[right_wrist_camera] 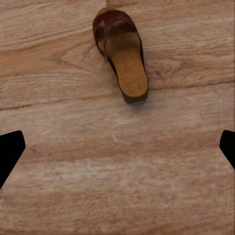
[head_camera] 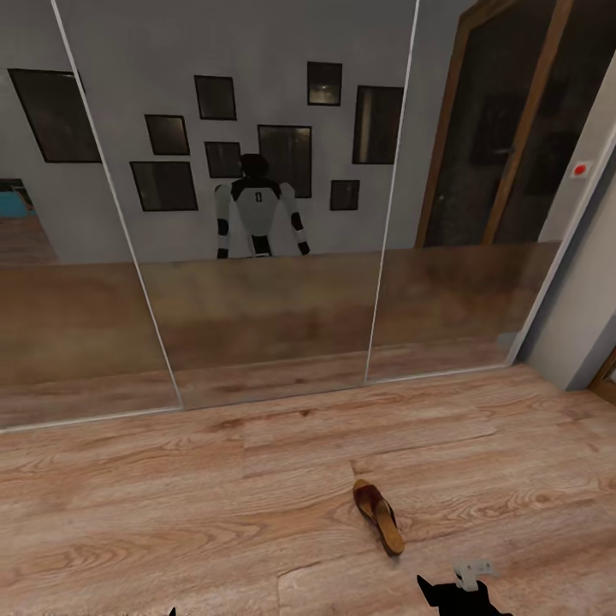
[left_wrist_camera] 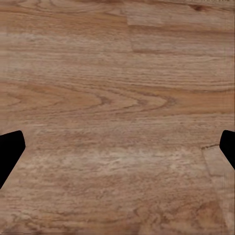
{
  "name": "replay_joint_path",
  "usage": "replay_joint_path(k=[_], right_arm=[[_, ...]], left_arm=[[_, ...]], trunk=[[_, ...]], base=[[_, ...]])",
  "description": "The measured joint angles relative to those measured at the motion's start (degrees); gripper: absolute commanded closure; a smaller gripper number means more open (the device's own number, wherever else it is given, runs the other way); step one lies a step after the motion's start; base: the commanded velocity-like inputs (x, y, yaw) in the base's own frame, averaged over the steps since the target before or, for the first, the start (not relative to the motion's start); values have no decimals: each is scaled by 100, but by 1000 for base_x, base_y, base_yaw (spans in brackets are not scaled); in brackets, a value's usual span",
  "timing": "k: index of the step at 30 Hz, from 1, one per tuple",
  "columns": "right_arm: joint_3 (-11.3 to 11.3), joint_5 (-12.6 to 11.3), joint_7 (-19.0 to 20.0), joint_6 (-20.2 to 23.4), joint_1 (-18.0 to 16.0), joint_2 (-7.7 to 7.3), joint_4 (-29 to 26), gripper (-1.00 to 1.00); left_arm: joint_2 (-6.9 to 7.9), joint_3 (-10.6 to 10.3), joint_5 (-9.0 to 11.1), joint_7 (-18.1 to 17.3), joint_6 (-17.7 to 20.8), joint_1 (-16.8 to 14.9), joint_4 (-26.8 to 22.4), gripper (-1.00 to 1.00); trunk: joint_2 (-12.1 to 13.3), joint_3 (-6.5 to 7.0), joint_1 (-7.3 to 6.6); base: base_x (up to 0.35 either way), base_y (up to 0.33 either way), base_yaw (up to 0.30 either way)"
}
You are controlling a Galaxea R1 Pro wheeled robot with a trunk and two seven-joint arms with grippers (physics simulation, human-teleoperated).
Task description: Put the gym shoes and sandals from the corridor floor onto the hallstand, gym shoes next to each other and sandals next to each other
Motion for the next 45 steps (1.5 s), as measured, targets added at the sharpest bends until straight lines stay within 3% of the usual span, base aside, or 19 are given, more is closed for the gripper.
replay_joint_path(k=[19, 33, 39, 45], right_arm=[[-6, 0, -1, -2, -1, 0, 4, -100], [-36, -13, -12, -9, 1, -58, -40, -100], [-44, -12, -105, -2, 0, -78, -524, -100], [-36, -6, -742, 39, -3, -72, -1484, -100]], left_arm=[[-1, 0, 0, 0, 1, 0, 0, -100], [2, 11, 0, 12, 3, -4, -86, -100], [28, 2, -1, 13, 76, -75, -126, -100], [16, 2, -9, 20, 180, -320, -553, -100]], trunk=[[0, -85, -1], [0, -142, 0], [0, -145, 0], [0, -145, 0]], base=[[154, -140, 226], [30, -50, 169], [1, -2, 14], [0, 0, 3]])
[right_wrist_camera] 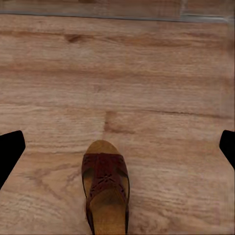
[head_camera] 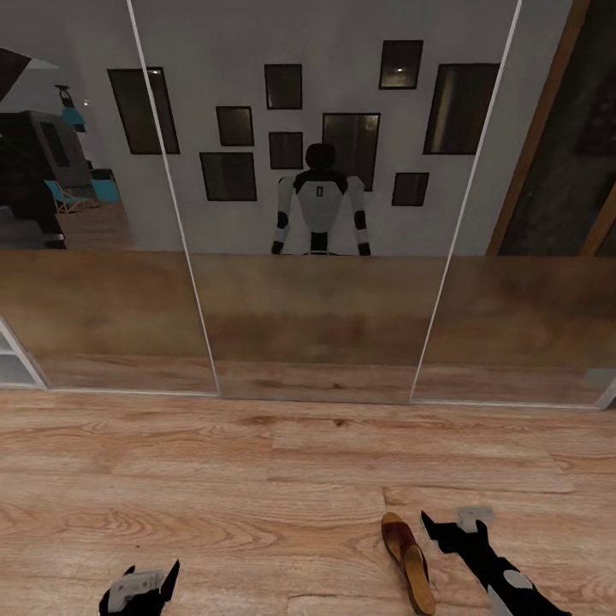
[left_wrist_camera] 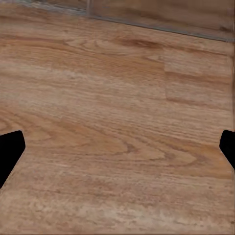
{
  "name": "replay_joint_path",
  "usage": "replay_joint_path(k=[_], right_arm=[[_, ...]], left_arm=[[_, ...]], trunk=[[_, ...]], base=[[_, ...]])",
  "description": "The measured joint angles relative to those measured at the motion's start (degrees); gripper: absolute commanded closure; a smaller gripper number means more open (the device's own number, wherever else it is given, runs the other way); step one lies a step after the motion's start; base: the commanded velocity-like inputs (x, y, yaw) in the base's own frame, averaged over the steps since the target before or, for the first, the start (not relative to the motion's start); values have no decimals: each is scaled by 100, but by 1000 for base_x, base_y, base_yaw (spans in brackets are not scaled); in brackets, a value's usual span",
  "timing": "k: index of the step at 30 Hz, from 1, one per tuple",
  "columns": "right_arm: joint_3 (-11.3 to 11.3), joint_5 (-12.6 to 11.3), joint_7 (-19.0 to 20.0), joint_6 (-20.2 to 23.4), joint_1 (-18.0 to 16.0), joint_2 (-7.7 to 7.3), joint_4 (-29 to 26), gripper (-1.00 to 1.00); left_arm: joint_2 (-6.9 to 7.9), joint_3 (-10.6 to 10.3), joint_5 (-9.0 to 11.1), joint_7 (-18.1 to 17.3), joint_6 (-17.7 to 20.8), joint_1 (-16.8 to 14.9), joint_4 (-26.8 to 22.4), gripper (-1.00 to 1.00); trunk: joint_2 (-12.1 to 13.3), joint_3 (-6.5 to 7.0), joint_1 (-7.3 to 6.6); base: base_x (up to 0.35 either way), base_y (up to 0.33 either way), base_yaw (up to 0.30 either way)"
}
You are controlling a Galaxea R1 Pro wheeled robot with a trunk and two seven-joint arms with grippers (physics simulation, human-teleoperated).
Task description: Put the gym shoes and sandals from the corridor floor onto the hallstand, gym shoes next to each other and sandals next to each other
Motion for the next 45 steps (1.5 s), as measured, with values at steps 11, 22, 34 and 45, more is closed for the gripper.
replay_joint_path(k=[11, 22, 34, 45], right_arm=[[27, 12, -1180, 59, -5, 77, -1060, -100], [57, 34, -1228, 43, -5, 80, -854, -100], [594, 35, -1215, 45, -4, 79, -797, -100], [921, 30, -1229, 46, -4, 75, -795, -100]], left_arm=[[-76, -26, 2, -13, 1781, -740, -1214, -100], [-304, -377, -38, -88, 2842, -1463, -1620, -100], [-354, -1349, -5, -408, 3073, -1620, -1657, -100], [-363, -1434, -5, -829, 3008, -1581, -1695, -100]], trunk=[[0, -1, 0], [0, 0, 0], [0, -1, 0], [0, -1, 0]], base=[[0, 0, 0], [0, 0, 0], [0, 0, 0], [0, 0, 0]])
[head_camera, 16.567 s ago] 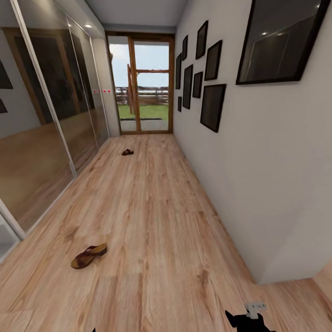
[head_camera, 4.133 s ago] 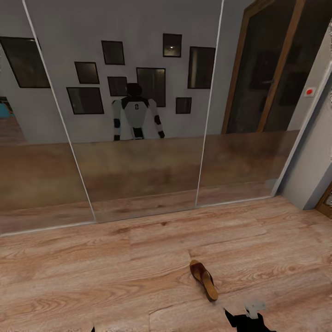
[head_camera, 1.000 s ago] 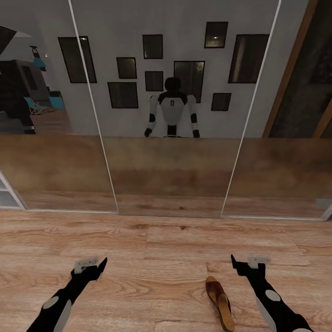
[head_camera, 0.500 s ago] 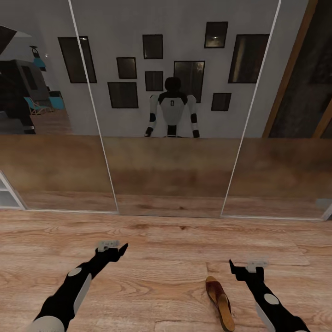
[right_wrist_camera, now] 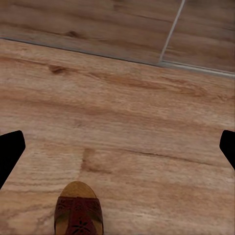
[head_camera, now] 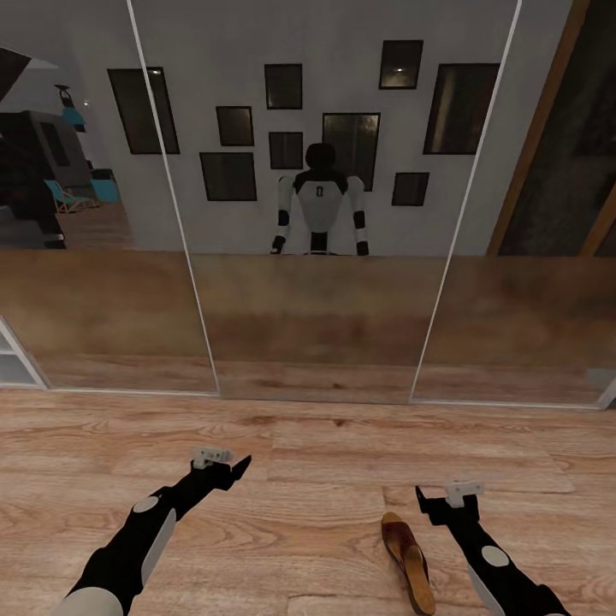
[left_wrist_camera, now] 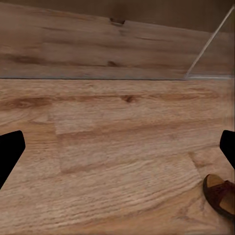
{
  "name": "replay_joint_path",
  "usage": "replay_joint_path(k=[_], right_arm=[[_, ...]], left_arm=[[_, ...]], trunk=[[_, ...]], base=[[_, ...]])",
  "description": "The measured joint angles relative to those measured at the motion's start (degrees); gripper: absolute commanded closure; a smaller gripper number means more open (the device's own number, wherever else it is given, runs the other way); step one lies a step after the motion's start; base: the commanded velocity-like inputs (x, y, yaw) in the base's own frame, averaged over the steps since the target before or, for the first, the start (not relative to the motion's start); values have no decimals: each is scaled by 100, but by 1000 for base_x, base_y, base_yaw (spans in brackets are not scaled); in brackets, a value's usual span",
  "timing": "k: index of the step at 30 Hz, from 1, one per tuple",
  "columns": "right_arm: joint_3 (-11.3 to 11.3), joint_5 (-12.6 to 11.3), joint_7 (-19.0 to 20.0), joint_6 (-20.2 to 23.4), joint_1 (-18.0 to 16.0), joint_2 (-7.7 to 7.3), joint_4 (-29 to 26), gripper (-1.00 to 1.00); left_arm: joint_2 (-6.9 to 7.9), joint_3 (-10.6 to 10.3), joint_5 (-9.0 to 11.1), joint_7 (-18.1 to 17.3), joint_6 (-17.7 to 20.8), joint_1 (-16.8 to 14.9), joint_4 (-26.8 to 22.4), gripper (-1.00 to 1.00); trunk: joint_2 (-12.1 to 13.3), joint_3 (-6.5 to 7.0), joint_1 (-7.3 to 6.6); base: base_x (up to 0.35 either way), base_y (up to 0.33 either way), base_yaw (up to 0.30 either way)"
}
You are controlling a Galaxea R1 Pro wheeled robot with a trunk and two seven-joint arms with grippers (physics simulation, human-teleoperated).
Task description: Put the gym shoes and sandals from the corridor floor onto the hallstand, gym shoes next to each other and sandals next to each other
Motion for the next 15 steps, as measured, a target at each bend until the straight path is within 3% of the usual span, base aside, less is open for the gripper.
replay_joint_path(k=[9, 15], right_arm=[[35, 3, -5, -5, 1, -2, 10, -100], [34, 6, -9, -8, 4, -8, 91, -100]], left_arm=[[-4, -9, 4, -73, -5, 10, -180, -100], [-7, -13, 3, -79, -3, 16, -247, -100]], trunk=[[0, 0, -1], [0, 0, -2]], base=[[16, 0, 0], [177, 0, 0]])
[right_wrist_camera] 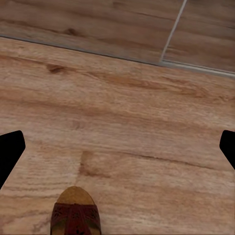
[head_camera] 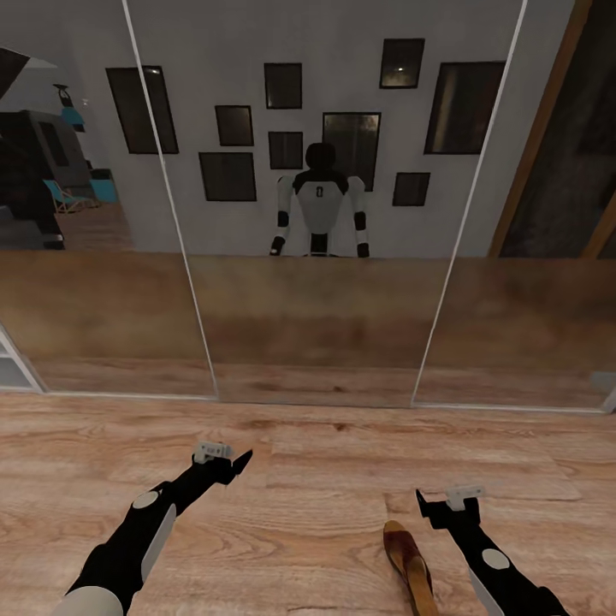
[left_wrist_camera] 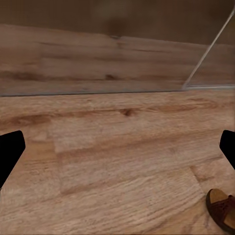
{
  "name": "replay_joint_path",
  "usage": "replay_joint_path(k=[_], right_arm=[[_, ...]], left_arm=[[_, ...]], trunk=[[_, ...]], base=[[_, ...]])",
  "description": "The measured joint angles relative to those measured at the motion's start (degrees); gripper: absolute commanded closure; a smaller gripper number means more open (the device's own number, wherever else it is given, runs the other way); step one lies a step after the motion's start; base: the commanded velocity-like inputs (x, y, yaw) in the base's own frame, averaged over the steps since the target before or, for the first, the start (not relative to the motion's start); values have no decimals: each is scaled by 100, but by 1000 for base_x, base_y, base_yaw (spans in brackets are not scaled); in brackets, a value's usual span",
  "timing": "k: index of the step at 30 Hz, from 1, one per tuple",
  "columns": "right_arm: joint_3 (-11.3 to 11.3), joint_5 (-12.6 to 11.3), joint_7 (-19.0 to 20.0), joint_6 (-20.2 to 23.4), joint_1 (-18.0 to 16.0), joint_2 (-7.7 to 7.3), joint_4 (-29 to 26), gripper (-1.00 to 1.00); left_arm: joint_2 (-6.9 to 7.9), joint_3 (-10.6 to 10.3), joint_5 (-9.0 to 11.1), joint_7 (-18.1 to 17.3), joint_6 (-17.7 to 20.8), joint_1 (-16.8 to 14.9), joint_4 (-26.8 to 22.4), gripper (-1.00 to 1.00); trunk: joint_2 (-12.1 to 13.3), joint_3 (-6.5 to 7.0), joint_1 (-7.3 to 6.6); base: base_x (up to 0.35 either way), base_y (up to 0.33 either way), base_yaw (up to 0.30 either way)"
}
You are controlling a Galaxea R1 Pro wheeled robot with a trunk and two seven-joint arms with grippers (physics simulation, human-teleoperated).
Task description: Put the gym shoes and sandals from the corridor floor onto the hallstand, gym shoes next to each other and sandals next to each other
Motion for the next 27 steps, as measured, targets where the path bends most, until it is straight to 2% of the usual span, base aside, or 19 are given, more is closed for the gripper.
replay_joint_path(k=[6, 15, 22, 23, 24, 27], right_arm=[[-1, -9, -5, -1, -2, -1, 141, -100], [-2, -24, -15, -1, 0, 5, 203, -100], [-4, -30, -15, -1, 3, 2, 207, -100], [-6, -30, -15, -1, 4, 3, 207, -100], [-5, -31, -15, -1, 4, 3, 208, -100], [-7, -31, -15, -1, 5, 2, 208, -100]], left_arm=[[-1, -4, -4, 0, -5, 6, -50, -100], [1, -9, -7, 7, 63, 37, -525, -100], [-4, -52, -7, 9, 81, 33, -587, -100], [-5, -76, -7, 10, 83, 32, -591, -100], [-7, -237, -7, 22, 97, 29, -595, -100], [-7, -304, -4, 28, 104, 29, -595, -100]], trunk=[[0, 0, 2], [0, -8, 2], [-279, -178, 156], [-319, -204, 178], [-359, -230, 200], [-480, -311, 265]], base=[[56, 0, 0], [6, 0, 0], [0, 0, 0], [0, 0, 0], [0, 0, 0], [0, 0, 0]])
